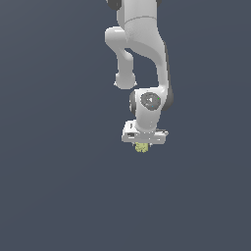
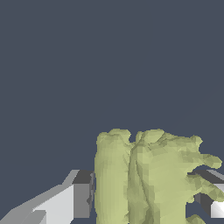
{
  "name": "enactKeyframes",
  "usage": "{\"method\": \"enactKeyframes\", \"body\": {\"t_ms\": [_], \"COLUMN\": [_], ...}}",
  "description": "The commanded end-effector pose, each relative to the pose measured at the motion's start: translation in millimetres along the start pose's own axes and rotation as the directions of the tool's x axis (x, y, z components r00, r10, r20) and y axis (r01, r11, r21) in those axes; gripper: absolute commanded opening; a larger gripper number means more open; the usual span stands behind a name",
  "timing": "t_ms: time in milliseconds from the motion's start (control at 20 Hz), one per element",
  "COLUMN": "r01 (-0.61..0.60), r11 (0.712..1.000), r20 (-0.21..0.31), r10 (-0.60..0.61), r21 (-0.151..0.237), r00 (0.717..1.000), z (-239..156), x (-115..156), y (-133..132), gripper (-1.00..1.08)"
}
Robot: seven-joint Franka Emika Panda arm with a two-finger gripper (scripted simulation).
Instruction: Pick up the object and move it to a goal position.
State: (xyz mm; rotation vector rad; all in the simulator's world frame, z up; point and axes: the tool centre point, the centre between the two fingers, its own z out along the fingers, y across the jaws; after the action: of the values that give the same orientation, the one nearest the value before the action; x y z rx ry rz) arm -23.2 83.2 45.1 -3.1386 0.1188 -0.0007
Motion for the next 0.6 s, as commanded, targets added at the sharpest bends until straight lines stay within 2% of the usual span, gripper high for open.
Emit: {"method": "enactKeyframes", "body": {"t_ms": [0, 300, 550], "r01": [-0.001, -0.001, -0.001], "r11": [1.000, 1.000, 1.000], "r20": [-0.001, -0.001, -0.001], "r10": [0.001, 0.001, 0.001], "r21": [0.000, 0.000, 0.000], "r00": [1.000, 1.000, 1.000], "z": [-6.4, -35.0, -73.5], "x": [-0.2, -2.9, -6.2], "y": [5.8, 31.1, 65.4], "gripper": [-1.00, -1.00, -1.00]}}
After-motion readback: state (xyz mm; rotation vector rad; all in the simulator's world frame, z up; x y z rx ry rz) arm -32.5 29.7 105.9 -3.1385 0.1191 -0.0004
